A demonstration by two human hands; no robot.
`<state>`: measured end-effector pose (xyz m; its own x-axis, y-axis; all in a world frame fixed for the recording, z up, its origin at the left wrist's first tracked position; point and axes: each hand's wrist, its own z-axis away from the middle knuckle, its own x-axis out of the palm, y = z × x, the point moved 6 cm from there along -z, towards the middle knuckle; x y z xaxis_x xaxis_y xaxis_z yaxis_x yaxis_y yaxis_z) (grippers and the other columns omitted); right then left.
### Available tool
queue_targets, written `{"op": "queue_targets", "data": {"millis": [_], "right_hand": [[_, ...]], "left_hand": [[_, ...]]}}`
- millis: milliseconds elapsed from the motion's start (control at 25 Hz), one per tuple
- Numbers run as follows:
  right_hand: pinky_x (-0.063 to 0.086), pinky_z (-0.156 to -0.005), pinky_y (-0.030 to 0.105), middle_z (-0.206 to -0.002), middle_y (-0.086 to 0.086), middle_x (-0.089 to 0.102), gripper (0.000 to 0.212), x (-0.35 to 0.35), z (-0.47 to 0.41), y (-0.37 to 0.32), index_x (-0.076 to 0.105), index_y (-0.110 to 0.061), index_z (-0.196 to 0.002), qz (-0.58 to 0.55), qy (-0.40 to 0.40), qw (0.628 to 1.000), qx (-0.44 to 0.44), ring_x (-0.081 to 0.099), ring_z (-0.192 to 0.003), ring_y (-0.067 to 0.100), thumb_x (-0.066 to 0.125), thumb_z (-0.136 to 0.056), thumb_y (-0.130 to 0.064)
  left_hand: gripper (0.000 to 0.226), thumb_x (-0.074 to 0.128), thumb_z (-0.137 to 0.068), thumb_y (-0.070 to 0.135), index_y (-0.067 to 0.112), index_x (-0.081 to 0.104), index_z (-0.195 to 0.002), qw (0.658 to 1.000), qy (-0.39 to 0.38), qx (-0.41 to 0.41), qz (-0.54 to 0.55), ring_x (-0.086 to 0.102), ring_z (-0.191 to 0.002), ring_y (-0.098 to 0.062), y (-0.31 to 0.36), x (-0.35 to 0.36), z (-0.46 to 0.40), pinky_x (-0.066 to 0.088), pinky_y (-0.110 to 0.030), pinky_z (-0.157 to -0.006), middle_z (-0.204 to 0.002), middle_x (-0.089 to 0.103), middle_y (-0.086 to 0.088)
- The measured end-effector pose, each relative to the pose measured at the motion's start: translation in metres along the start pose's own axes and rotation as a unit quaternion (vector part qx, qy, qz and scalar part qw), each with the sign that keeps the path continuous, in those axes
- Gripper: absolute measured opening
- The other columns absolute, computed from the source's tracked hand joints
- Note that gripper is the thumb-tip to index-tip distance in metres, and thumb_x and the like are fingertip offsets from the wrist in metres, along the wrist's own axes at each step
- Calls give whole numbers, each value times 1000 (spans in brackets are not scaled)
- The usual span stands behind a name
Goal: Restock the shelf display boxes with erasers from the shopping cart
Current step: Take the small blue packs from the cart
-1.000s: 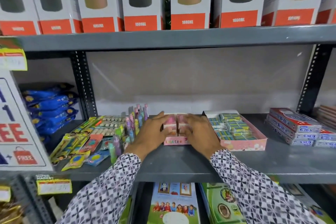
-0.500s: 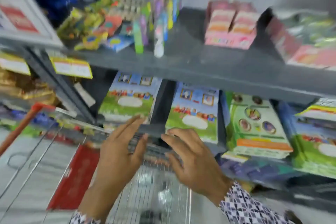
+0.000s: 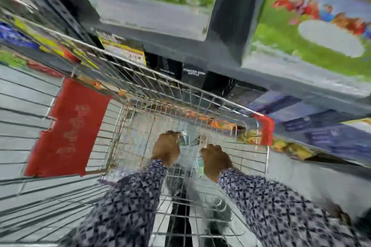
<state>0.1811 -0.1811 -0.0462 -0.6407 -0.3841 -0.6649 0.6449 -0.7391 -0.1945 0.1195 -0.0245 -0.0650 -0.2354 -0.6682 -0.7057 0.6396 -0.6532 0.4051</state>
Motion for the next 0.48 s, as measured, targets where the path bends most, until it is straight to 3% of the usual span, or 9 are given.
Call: {"op": "queue_targets", "data": {"millis": [80,200,320,400,480], "right_hand": [[52,-92,46,-140,13,48,39,28,-12,6,54,-12,-130,45,15,999,10,45,-130,40,50,-91,-9],[48,-94,50,-140,14,48,37,39,-17,9,55,-11,-129,79,61,995,28,41,-132,42,49,-92,-7],[42,-98,50,-133,13,54,30,34,-15,10,60,-11,-125,99,72,991,50,40,-132,40,51,-96,-13],[45,-98,47,-129,12,60,27,26,-8,9,62,-13,-123,71,64,993,62,49,-128,38,55,-99,-22],[51,-92,44,-123,12,67,28,12,10,6,63,-15,-120,-36,69,994,81,62,-117,37,57,-100,-35]], "left_hand": [[53,47,-97,16,20,52,-149,998,21,12,-60,46,-142,-35,-14,29,-20,43,-45,-112,-158,49,-11],[57,54,-92,7,14,50,-148,992,71,-4,-101,45,-132,-44,-18,42,-29,48,-51,-91,-148,49,-18],[41,67,-92,28,16,59,-131,986,118,-55,-109,52,-119,-39,-26,34,-27,48,-49,-89,-127,60,-12],[32,65,-97,35,14,63,-121,987,113,-92,-66,59,-114,-35,-31,24,-17,50,-46,-90,-122,67,-11],[23,64,-100,27,10,62,-114,986,110,-121,35,67,-102,-33,-27,8,1,54,-41,-85,-113,72,-14]]}}
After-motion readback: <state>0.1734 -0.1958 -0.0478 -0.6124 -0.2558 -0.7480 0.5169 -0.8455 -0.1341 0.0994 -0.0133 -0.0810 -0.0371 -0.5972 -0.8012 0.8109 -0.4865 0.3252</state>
